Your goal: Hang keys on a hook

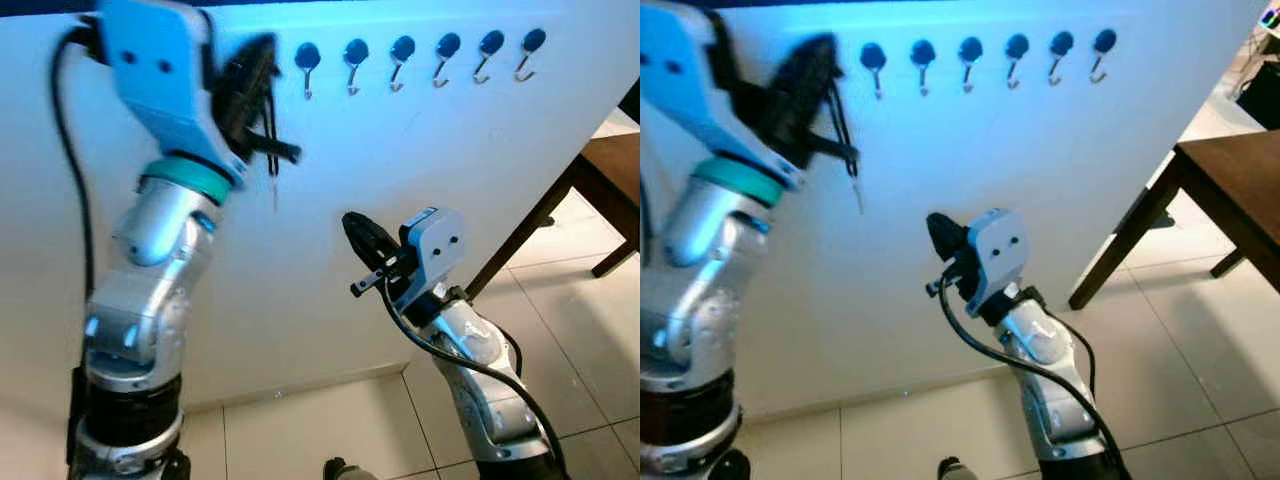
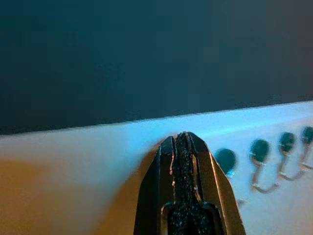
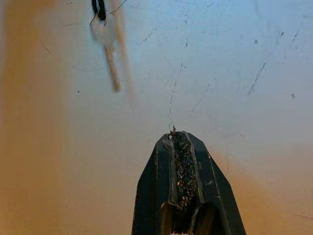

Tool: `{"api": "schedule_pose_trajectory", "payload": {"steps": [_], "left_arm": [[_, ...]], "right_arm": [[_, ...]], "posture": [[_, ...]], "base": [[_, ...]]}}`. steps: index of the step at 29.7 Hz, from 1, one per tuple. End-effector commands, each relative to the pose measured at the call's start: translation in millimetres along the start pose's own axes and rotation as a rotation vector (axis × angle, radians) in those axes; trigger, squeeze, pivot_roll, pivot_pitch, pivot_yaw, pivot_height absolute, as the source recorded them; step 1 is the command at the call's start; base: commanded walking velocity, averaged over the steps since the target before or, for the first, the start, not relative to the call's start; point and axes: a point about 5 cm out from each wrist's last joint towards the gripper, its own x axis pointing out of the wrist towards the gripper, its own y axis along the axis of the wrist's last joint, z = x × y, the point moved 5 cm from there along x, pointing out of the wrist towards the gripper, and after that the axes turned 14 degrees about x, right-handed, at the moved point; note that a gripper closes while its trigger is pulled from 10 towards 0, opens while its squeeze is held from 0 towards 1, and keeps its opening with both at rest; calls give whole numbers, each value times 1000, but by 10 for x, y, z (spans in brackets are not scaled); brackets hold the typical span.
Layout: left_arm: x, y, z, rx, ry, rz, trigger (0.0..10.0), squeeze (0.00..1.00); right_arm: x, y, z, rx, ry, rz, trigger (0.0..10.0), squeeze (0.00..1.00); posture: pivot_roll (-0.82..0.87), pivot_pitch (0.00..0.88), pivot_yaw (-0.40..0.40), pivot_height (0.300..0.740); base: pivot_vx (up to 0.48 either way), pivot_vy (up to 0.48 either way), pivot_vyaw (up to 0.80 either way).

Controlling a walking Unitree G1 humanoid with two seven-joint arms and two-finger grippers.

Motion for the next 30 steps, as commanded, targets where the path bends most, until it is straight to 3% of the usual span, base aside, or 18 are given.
{"api": "schedule_pose_trajectory", "payload": {"steps": [1, 6, 16, 30], "left_arm": [[-19, -67, -73, 5, 33, -36, 10000, 0], [-2, -91, -156, 36, 72, -52, 10000, 0], [105, -79, -179, 48, 90, -47, 10000, 0], [63, -79, -208, 53, 104, -55, 10000, 0]], "right_arm": [[1, -5, -35, 1, 7, 0, 10000, 0], [17, -13, -45, 16, 2, 6, 10000, 0], [58, -57, -124, 44, 22, 0, 10000, 0], [50, -70, -138, 47, 25, -5, 10000, 0]], "posture": [[-136, 138, 46, 740], [-97, 142, 54, 740], [-62, 152, 45, 740], [-67, 150, 40, 740]], "base": [[0, 0, 0], [0, 0, 0], [0, 0, 0], [0, 0, 0]]}}
